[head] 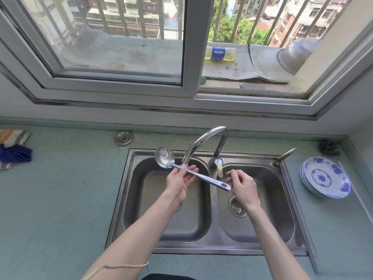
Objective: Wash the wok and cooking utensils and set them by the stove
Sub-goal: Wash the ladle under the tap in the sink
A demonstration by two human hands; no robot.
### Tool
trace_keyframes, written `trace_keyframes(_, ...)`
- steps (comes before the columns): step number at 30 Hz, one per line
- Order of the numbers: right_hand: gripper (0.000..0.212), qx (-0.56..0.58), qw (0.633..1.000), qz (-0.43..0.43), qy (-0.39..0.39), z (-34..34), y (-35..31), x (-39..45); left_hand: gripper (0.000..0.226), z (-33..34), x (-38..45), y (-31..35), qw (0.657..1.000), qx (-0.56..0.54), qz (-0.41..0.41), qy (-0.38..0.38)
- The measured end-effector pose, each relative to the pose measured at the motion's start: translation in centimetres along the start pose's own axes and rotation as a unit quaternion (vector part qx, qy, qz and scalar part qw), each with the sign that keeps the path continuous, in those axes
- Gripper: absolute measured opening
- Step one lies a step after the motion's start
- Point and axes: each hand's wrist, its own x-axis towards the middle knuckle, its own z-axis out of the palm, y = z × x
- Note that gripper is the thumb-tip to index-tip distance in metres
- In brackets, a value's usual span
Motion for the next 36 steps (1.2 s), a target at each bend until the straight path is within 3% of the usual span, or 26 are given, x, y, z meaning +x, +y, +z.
trace_keyframes(3, 0.023, -0.052, 0.997, -0.054, 0.022, -0.6, 1.0, 0.6, 0.005, 0.0, -0.3, -0.4, 1.0, 0.014, -0.011, -0.015)
trace_keyframes(5, 0.03, -0.133, 0.983, -0.128, 0.016, -0.7, 2.4, 1.4, 0.005, -0.1, -0.4, -0.5, 1.0, 0.019, -0.007, -0.017)
trace_keyframes(9, 0.077, -0.344, 0.911, -0.202, -0.106, -0.3, 4.0, 1.9, 0.01, -0.8, -0.5, -0.4, 0.999, 0.024, 0.03, 0.0)
trace_keyframes(11, 0.082, -0.426, 0.862, -0.226, -0.155, 0.3, 4.5, 1.7, 0.012, -1.1, -0.5, -0.1, 0.998, 0.031, 0.047, 0.013)
trace_keyframes(13, 0.084, -0.466, 0.836, -0.223, -0.185, 1.0, 5.0, 1.1, 0.013, -1.5, -0.5, 0.3, 0.997, 0.04, 0.061, 0.024)
trace_keyframes(18, 0.087, -0.47, 0.843, -0.194, -0.178, 2.1, 7.2, 1.3, 0.009, -2.2, -0.5, 1.0, 0.993, 0.069, 0.093, 0.041)
trace_keyframes(25, 0.083, -0.461, 0.857, -0.089, -0.213, 2.8, 5.4, -0.6, 0.006, -2.9, -0.5, 0.8, 0.987, 0.091, 0.111, 0.073)
trace_keyframes(27, 0.073, -0.407, 0.897, -0.079, -0.15, 3.5, 5.5, -0.9, 0.005, -3.3, -0.8, 0.7, 0.984, 0.099, 0.116, 0.087)
trace_keyframes(29, 0.053, -0.245, 0.962, -0.107, -0.053, 4.4, 5.3, -1.8, 0.004, -3.5, -1.0, 0.7, 0.982, 0.107, 0.123, 0.099)
trace_keyframes(30, 0.045, -0.155, 0.981, -0.108, -0.046, 5.0, 4.7, -2.5, 0.003, -3.6, -1.2, 0.7, 0.98, 0.112, 0.127, 0.101)
trace_keyframes(32, 0.038, -0.026, 0.991, -0.052, -0.122, 6.0, 3.1, -4.2, 0.002, -3.5, -1.7, 0.7, 0.978, 0.12, 0.137, 0.098)
trace_keyframes(34, 0.033, -0.011, 0.98, -0.024, -0.196, 7.1, 1.5, -5.7, 0.002, -3.6, -2.2, 0.8, 0.977, 0.129, 0.146, 0.09)
trace_keyframes(36, 0.026, -0.013, 0.974, -0.041, -0.223, 8.4, 0.7, -6.8, 0.004, -3.7, -2.8, 1.1, 0.973, 0.145, 0.163, 0.08)
